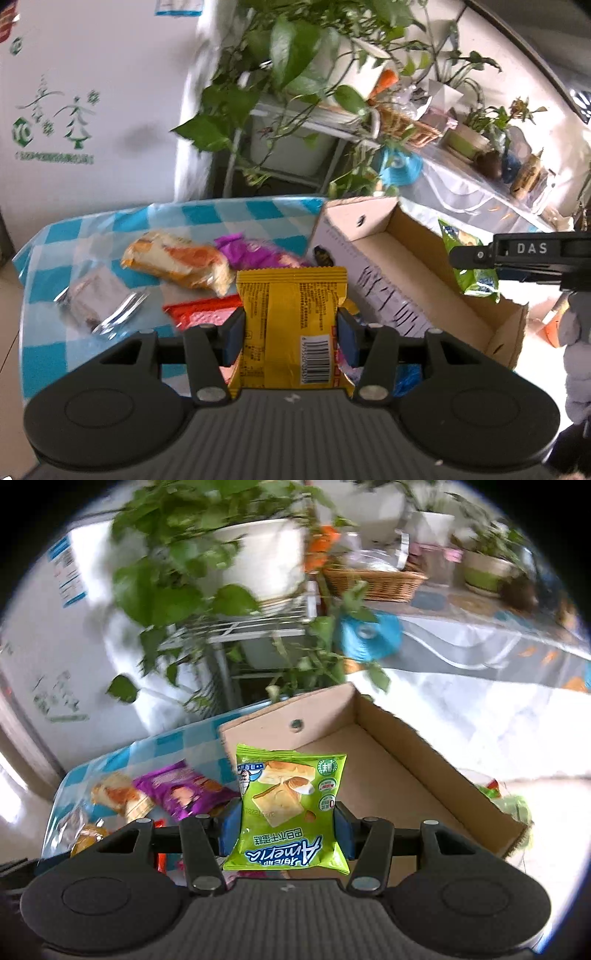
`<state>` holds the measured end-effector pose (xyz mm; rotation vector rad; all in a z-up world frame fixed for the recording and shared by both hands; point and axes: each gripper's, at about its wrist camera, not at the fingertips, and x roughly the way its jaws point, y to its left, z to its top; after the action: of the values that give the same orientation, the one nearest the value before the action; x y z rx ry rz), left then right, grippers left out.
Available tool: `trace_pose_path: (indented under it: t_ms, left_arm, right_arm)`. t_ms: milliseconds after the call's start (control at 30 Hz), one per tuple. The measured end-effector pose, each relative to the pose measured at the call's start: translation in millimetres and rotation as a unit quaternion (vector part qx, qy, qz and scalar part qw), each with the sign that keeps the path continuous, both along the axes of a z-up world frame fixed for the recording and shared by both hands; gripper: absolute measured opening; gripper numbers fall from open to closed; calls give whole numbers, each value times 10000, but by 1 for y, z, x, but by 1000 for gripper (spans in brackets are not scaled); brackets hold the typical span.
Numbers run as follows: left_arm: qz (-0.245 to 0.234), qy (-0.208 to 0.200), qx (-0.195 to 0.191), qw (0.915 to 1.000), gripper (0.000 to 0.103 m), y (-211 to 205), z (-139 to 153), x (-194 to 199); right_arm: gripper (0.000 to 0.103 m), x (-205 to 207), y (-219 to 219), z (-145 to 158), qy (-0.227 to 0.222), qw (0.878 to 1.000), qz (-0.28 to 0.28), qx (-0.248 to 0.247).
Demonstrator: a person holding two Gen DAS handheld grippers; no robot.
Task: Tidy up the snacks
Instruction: 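Carry both packets into the cardboard milk box and open both grippers, then lift both open grippers out of the cardboard box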
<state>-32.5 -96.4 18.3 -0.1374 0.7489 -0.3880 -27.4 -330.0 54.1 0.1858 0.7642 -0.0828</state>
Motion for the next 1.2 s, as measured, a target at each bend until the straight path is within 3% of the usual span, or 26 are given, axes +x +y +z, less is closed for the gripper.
trace_pose_path:
  t_ms: [433,900,1000,1067,1200]
  left_arm:
    - [-506,-95,-228,9984,50,-75,18,22]
    - [-735,178,-455,9961,51,-133,3,41]
    - [-808,146,-471,9955,64,-140,3,43]
    - [-759,91,-426,9962,82,-141,7,41]
    - [-699,68,-392,9968,87,-135,11,38]
  right_arm:
    - [58,-4,-43,3,-9,9954,-898,326]
    - [59,-7,-72,-1,62,9903,-1267,572]
    - [63,-8,-73,0,49,9893,-1307,642]
    - [66,-8,-74,0,33,9889,-1340,633]
    - [73,-8,-75,1,6,9886,-1333,699]
